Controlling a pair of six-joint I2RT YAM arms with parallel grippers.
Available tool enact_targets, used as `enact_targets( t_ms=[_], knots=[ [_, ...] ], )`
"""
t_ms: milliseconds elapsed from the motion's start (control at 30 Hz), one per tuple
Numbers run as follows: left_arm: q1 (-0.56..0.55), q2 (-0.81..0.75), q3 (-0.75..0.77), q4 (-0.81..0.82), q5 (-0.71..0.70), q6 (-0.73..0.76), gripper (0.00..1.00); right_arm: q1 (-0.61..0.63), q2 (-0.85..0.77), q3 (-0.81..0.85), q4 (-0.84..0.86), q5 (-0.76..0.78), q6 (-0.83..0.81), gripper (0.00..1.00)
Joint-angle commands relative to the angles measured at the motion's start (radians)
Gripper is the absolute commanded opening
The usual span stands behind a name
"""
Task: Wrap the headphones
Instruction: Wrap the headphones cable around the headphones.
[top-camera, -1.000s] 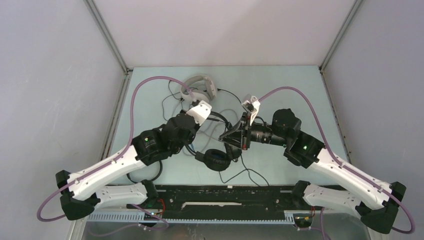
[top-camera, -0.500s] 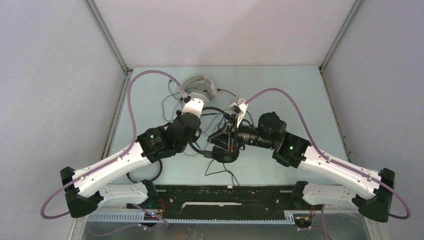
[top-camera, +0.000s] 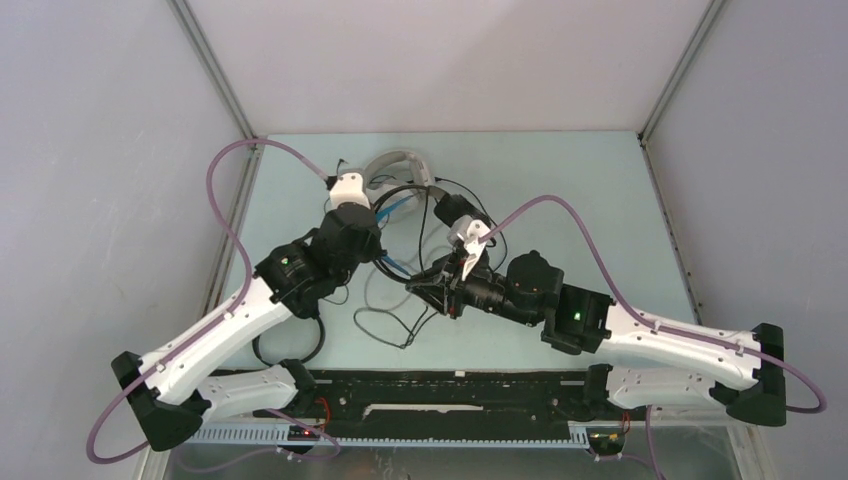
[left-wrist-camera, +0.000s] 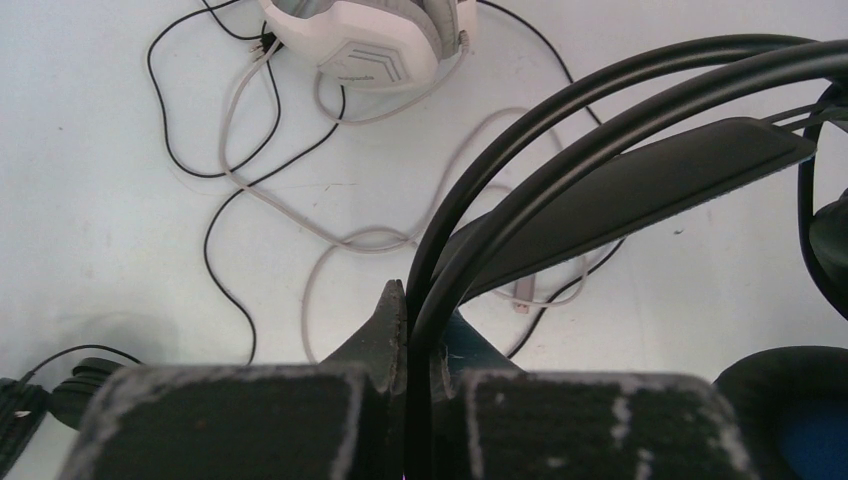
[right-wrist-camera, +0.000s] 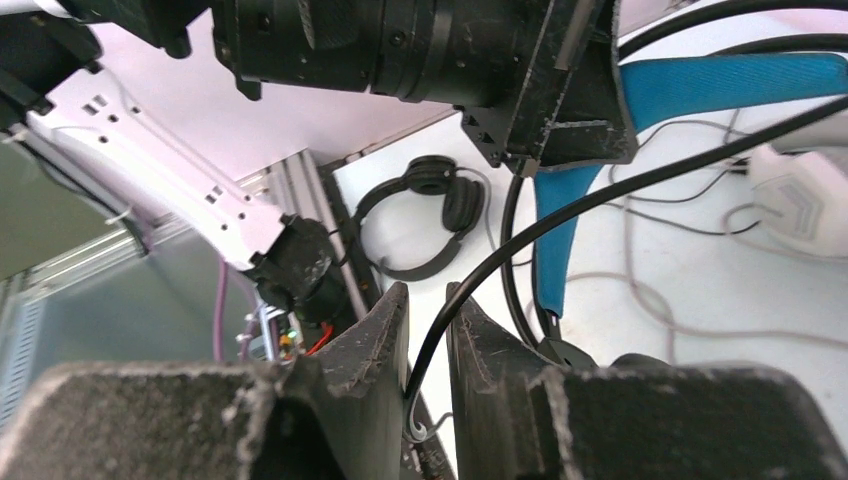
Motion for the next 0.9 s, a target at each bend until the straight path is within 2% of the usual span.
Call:
enact_targets(
  t_ms=[0, 267, 633, 767, 867],
  knots=[
    [0.026, -0.043, 0.106, 0.112, 0.034, -0.121, 0.00, 0.045, -0.023, -0.032, 0.102, 0.155, -0.104, 0.23],
    [0.035, -0.060, 0.149, 0.109, 0.051, -0.127, 0.00, 0.145, 0.013, -0.085, 0.157, 0.296, -0.236, 0.25],
    [0.038, -0.050, 0.225, 0.099, 0.102, -0.118, 0.00, 0.226, 0.026, -0.217, 0.387, 0.375, -0.409, 0.28],
    [0.042, -0.023, 0.270, 0.076, 0.097, -0.098, 0.00, 0.228, 0.032, -0.303, 0.545, 0.354, -0.471, 0.33],
    [0.044, -0.016, 0.292, 0.075, 0.095, -0.093, 0.00, 0.228, 0.052, -0.357, 0.667, 0.373, -0.494, 0.44]
  ],
)
